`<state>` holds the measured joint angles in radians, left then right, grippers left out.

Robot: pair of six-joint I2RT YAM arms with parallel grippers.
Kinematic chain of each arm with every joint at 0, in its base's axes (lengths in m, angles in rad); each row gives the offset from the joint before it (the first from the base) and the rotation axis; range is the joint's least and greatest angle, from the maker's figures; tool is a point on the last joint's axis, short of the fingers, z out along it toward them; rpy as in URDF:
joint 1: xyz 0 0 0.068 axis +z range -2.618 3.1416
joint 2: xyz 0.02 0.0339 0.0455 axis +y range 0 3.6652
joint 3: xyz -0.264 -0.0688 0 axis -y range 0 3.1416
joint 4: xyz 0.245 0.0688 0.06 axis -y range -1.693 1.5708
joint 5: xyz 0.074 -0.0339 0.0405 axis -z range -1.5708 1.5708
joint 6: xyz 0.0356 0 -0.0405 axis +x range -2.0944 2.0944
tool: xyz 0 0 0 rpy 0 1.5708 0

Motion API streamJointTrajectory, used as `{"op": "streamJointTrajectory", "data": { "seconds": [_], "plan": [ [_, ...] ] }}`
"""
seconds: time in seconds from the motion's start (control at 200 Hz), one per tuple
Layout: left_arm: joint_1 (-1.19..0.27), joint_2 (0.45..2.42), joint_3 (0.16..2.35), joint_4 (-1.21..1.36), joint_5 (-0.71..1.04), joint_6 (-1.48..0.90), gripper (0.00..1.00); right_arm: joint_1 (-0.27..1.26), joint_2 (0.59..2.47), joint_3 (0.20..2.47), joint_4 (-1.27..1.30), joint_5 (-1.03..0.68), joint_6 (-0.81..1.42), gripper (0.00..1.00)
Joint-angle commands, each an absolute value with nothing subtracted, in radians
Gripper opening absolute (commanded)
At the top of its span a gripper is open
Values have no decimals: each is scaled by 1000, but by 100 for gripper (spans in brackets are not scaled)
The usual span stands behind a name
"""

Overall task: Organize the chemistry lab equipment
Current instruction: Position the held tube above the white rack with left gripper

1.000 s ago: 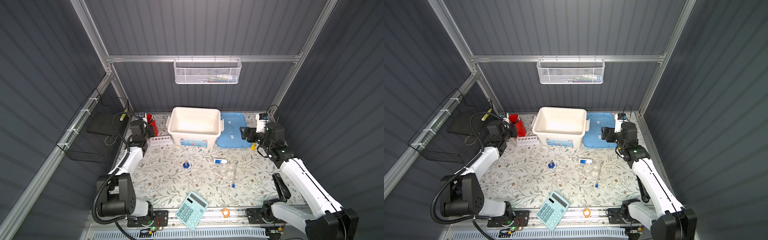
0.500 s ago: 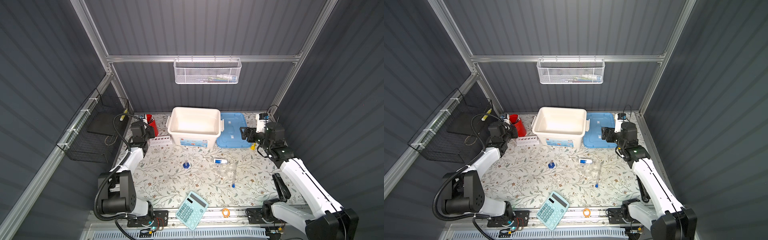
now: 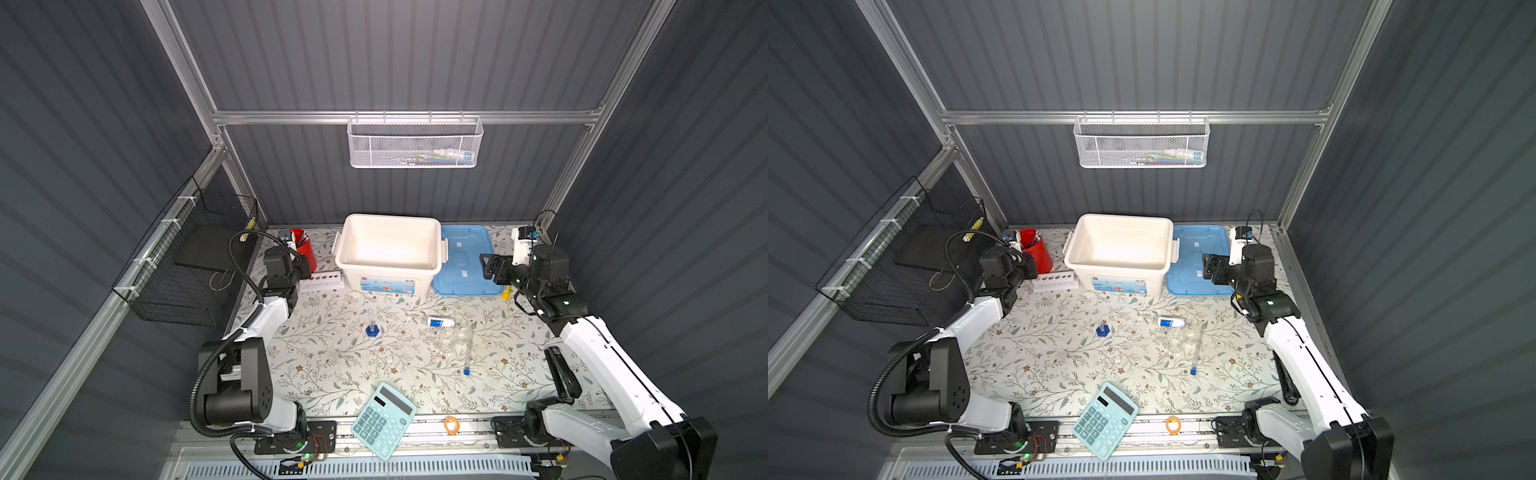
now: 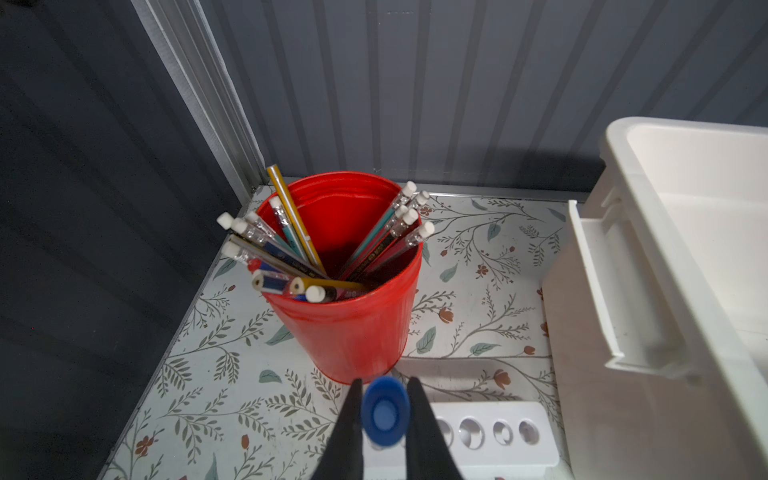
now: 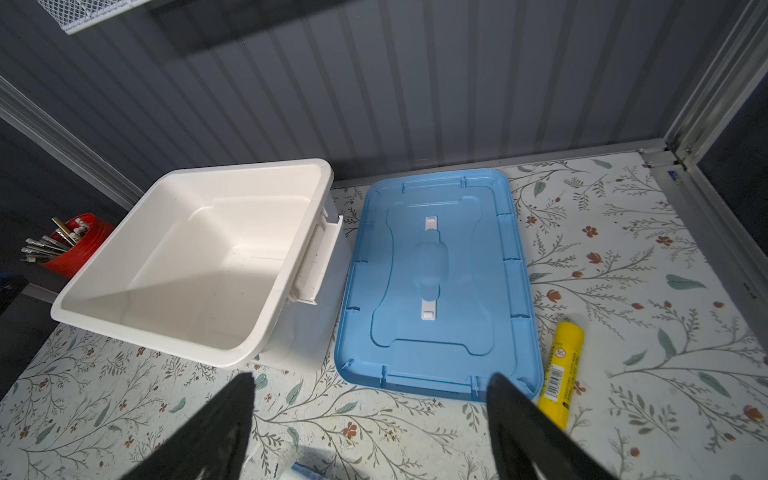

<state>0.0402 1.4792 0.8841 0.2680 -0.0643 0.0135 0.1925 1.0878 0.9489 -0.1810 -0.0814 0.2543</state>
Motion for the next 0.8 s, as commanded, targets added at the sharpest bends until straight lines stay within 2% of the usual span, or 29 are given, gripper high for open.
{"op": "streamJointTrajectory", "data": {
  "seconds": [0.0,0.795],
  "plan": [
    [46,1492,871,304,-68,-3,0,190,1083,956,-183,-68,256,87],
    [46,1543,842,378,-61,-14,0,190,1094,954,-189,-62,272,87]
  ]
}}
